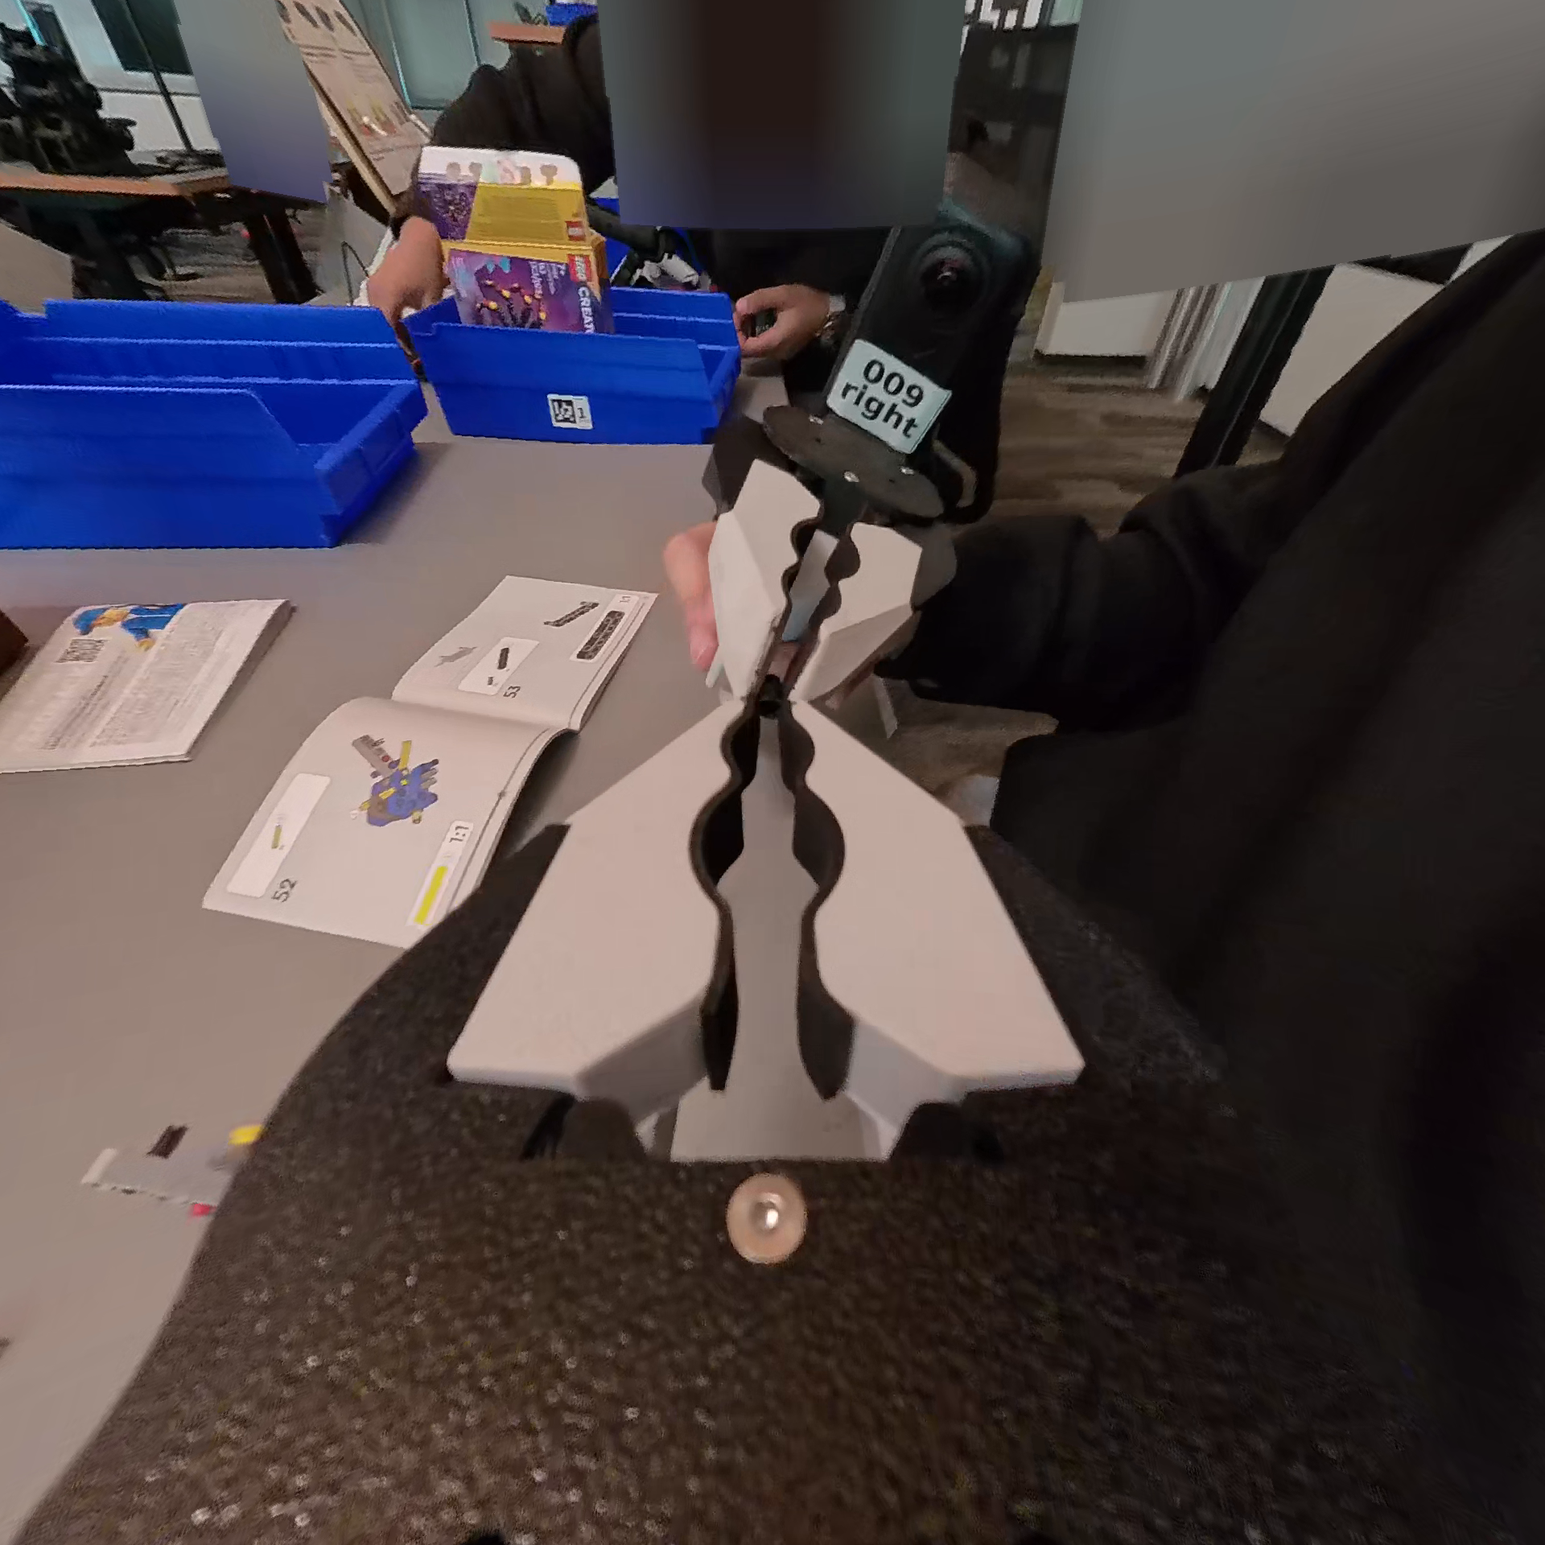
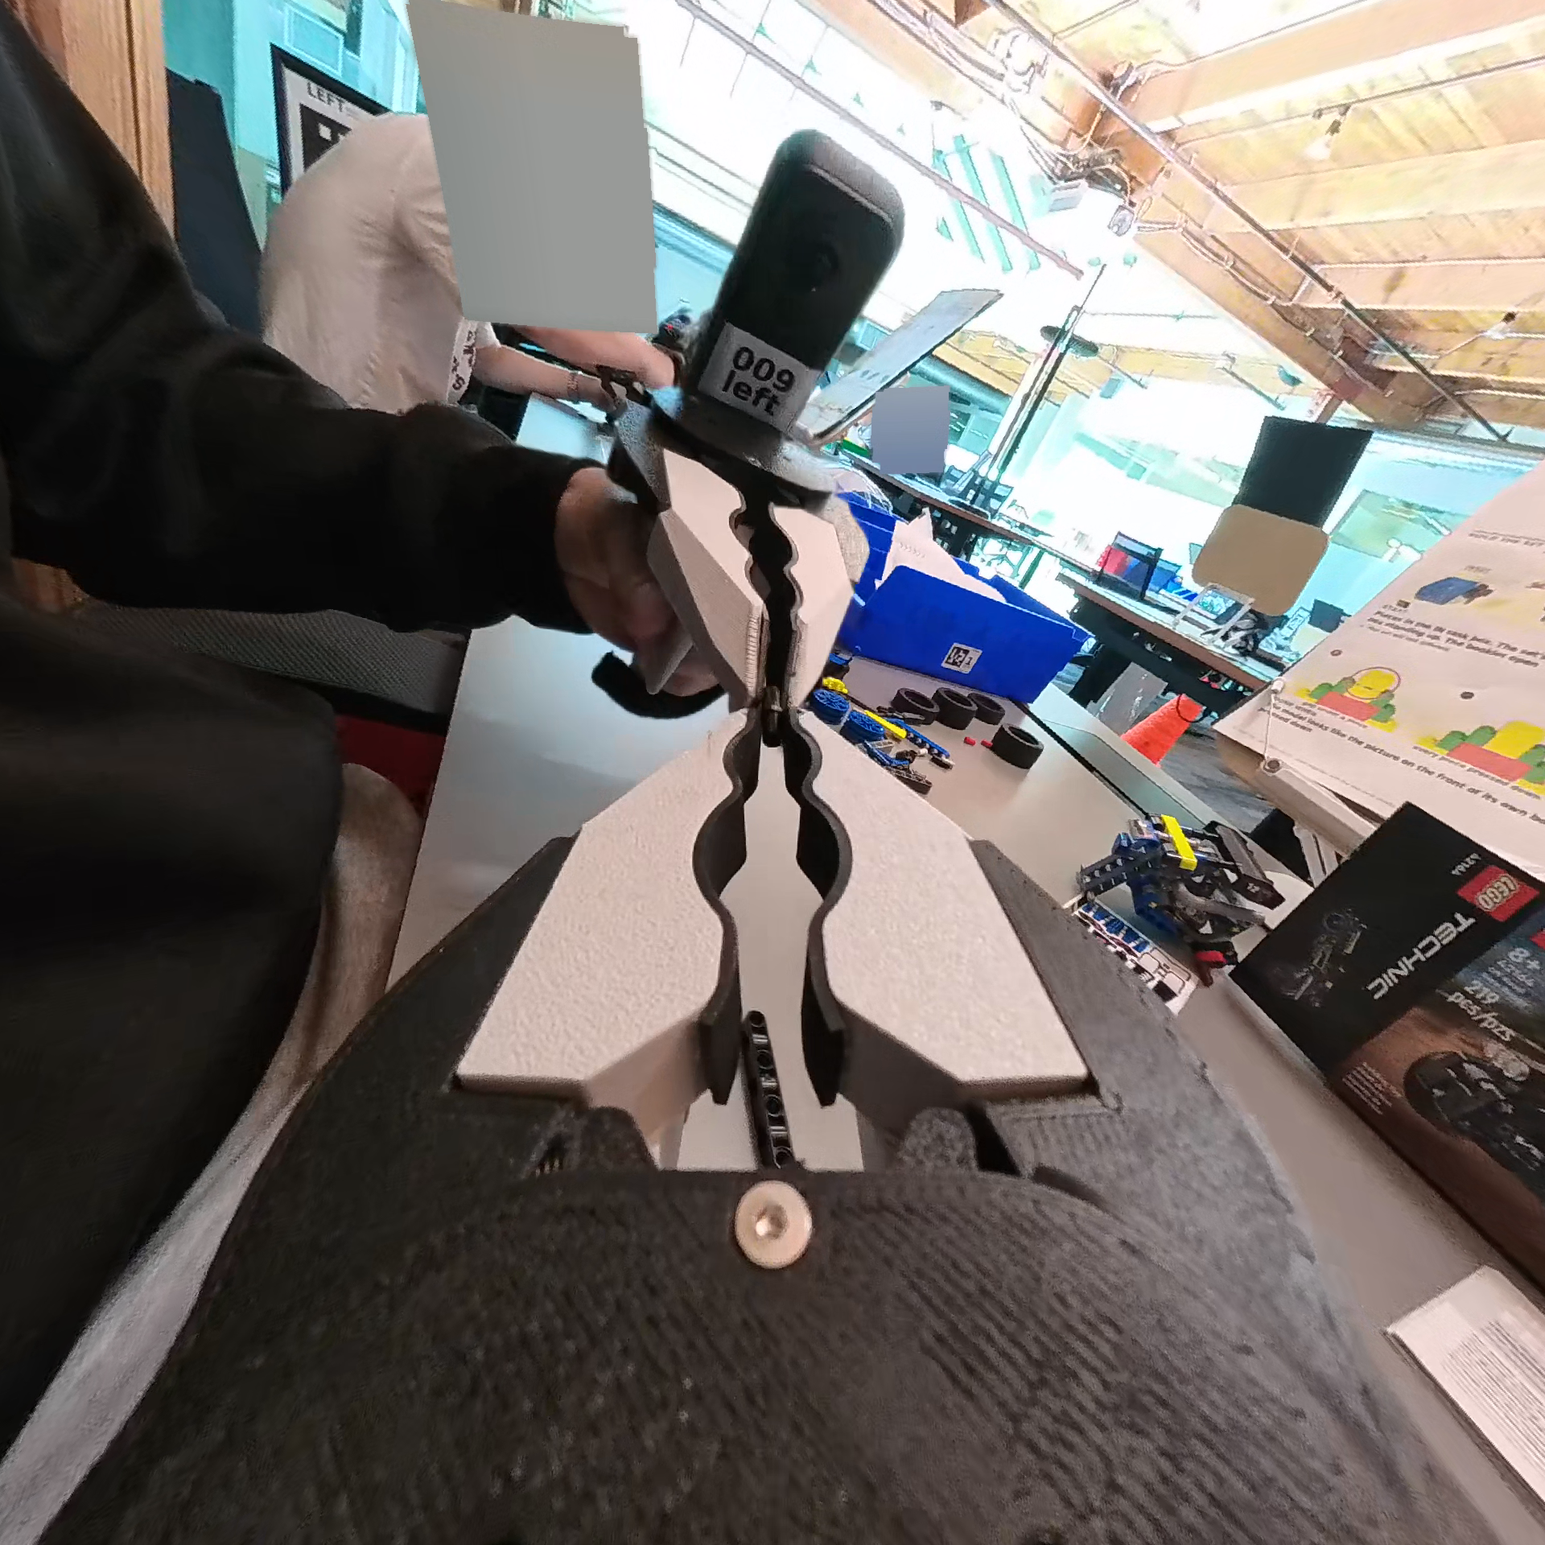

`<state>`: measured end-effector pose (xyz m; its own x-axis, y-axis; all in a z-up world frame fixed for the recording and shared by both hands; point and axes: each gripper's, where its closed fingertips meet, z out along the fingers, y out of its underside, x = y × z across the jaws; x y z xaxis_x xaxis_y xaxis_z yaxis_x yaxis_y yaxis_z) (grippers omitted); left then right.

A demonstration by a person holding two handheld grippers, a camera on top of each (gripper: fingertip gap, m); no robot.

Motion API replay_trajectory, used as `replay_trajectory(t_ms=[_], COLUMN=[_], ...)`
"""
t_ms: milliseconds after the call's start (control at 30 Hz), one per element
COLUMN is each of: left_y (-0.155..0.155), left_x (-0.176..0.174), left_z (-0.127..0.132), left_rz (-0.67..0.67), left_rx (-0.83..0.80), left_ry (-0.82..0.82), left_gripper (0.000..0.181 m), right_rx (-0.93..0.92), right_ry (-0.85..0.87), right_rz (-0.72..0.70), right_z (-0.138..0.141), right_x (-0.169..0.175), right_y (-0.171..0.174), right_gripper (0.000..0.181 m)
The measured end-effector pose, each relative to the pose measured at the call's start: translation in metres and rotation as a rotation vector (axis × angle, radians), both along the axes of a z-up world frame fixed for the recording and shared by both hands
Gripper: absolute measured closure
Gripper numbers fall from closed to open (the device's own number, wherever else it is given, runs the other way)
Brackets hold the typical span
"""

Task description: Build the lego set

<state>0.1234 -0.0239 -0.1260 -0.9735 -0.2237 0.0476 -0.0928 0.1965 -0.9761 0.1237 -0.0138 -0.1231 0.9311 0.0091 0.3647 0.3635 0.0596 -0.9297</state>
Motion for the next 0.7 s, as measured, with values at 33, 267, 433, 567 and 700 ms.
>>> replay_trajectory(t_ms=[33, 267, 433, 567, 700], left_y=[0.000, 0.001, 0.002, 0.003, 0.004], left_x=[0.000, 0.006, 0.014, 0.017, 0.021], left_z=[0.000, -0.005, -0.009, -0.010, -0.010], left_rz=[-0.002, 0.036, 0.096, 0.116, 0.143], left_rx=[-0.009, 0.001, 0.040, 0.044, 0.038], left_ry=[0.012, 0.012, 0.033, 0.059, 0.053], left_gripper=[0.179, 0.180, 0.180, 0.180, 0.180], right_rx=[-0.002, -0.042, -0.093, -0.123, -0.136], right_ry=[-0.009, -0.043, -0.152, -0.227, -0.244], right_rz=[-0.009, -0.046, -0.127, -0.193, -0.238], right_z=[0.000, -0.006, -0.010, -0.013, -0.014], right_x=[0.001, 0.006, 0.014, 0.019, 0.022], right_y=[0.000, 0.001, -0.002, 0.000, 0.001], right_gripper=[0.178, 0.177, 0.178, 0.179, 0.179])
